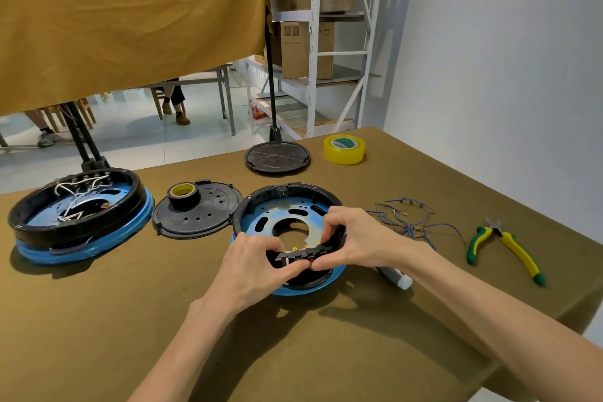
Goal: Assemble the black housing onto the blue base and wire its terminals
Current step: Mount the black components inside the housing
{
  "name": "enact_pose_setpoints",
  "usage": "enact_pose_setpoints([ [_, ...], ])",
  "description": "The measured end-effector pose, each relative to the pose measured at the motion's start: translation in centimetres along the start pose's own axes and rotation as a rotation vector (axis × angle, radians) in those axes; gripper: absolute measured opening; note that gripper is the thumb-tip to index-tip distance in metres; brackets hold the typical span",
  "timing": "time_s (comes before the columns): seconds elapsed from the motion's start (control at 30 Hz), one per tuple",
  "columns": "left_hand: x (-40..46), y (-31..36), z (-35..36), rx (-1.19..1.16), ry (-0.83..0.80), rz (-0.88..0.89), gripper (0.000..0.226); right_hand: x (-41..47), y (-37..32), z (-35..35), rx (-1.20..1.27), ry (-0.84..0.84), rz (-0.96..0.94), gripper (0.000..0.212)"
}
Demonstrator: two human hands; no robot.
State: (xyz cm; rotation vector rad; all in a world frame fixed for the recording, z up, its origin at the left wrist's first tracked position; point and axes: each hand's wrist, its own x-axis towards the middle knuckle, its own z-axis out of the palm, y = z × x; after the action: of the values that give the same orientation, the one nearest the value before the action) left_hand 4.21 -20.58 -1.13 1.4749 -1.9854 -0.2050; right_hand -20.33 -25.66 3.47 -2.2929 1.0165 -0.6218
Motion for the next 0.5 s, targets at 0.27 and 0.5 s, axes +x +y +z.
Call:
enact_pose_setpoints([
  [0.27,-0.41,0.27,0.06,-0.001,0.006,0.035,0.077,0.17,-0.12,0.47,0.017,0.004,-0.016,0.036],
  [0.5,-0.19,-0.04,0.52,0.010,0.007,0.024,0.064,-0.56,-0.12,0.87,-0.073,0.102,-0.052,0.039],
])
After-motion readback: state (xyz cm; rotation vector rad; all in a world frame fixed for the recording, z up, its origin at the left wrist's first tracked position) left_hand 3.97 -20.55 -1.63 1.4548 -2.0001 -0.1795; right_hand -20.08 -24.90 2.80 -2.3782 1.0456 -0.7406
